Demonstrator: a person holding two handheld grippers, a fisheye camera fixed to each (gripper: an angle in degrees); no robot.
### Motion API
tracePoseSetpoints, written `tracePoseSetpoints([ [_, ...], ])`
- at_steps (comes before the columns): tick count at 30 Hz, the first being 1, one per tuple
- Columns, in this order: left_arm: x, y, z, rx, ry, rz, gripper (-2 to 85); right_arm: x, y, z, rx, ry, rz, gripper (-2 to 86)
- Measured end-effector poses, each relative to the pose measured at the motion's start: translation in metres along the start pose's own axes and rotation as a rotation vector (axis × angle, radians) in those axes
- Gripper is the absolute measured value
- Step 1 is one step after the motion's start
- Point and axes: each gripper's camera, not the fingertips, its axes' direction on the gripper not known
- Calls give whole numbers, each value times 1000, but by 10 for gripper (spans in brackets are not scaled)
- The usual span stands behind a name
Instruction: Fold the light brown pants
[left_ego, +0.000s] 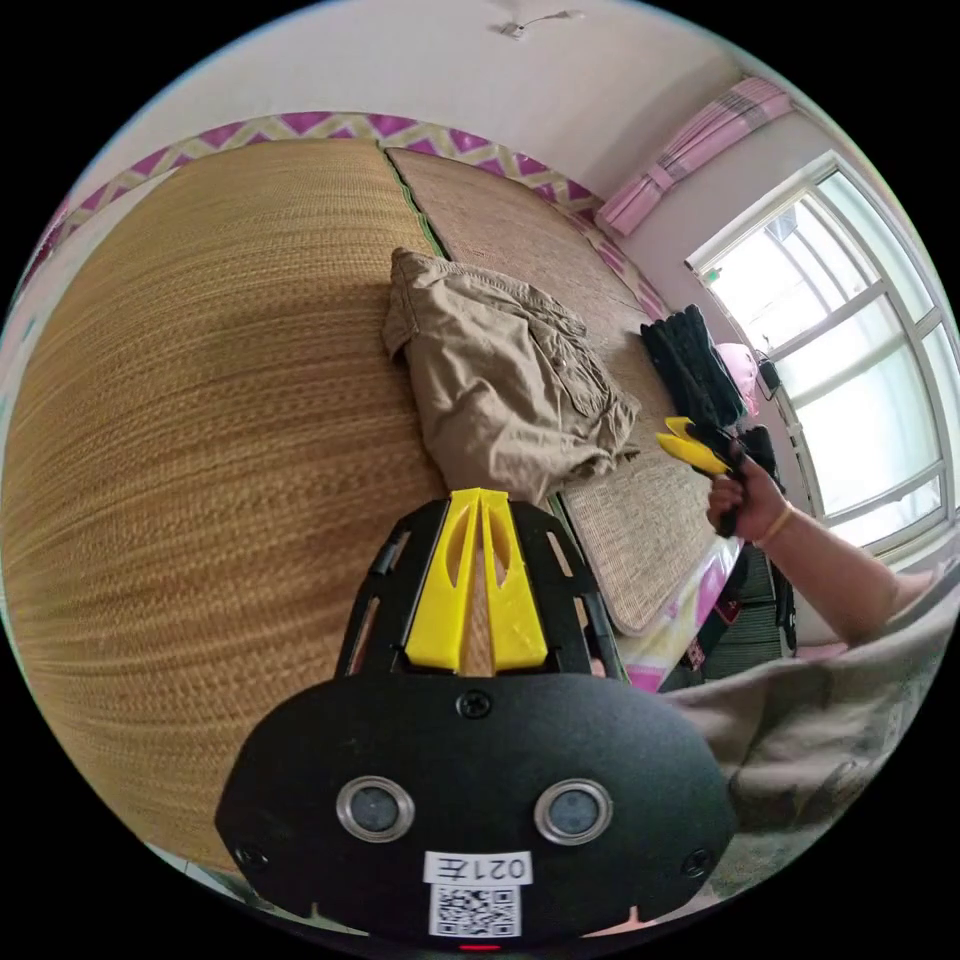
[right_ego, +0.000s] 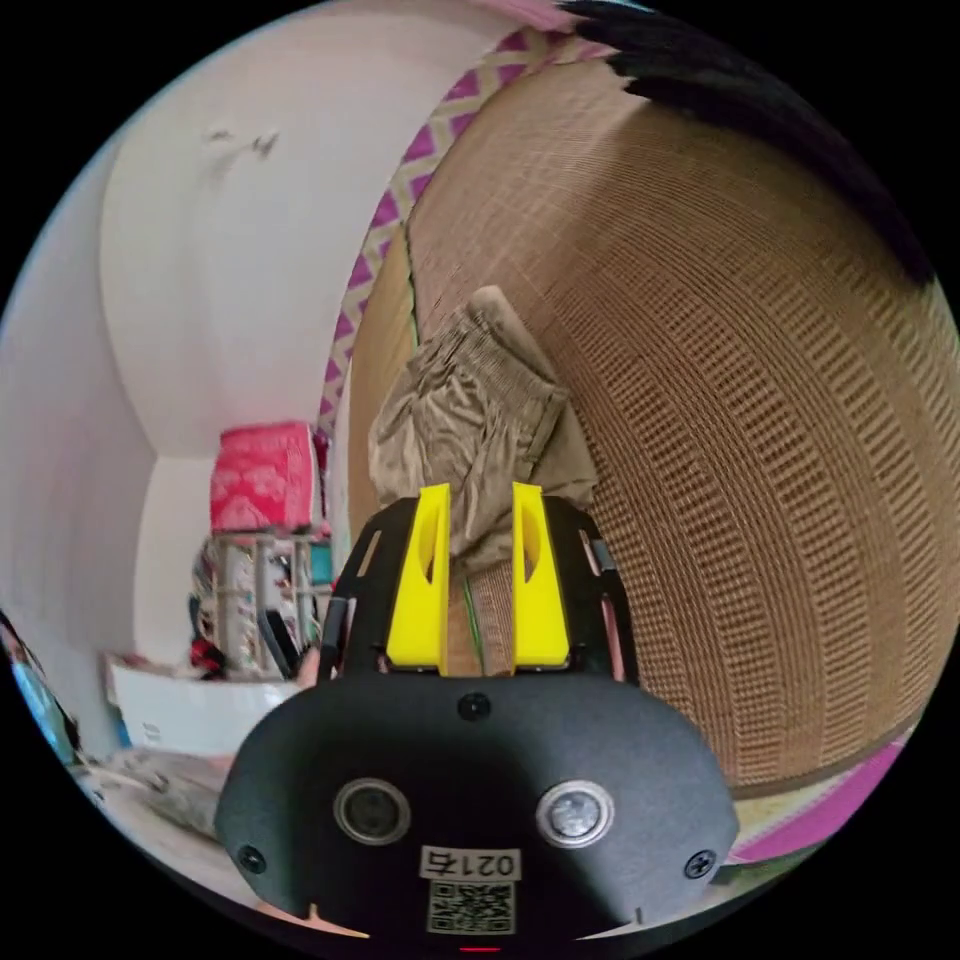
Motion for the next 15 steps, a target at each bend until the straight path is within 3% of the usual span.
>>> tracePoseSetpoints([
  [6,-11,49,-25,-62,-16,4,-10,50,-20,22,108,-34,235,94],
  [10,-42,69,-48,-27,66,-65,-10,52,-27,31,116,-22,274,78],
  [13,-70,79,-70,-4,116,-97,-10,23,-30,22,140,35,196,67],
  [15,-85,86,-85,16,143,-91,-10,-37,-28,15,138,117,-7,65],
])
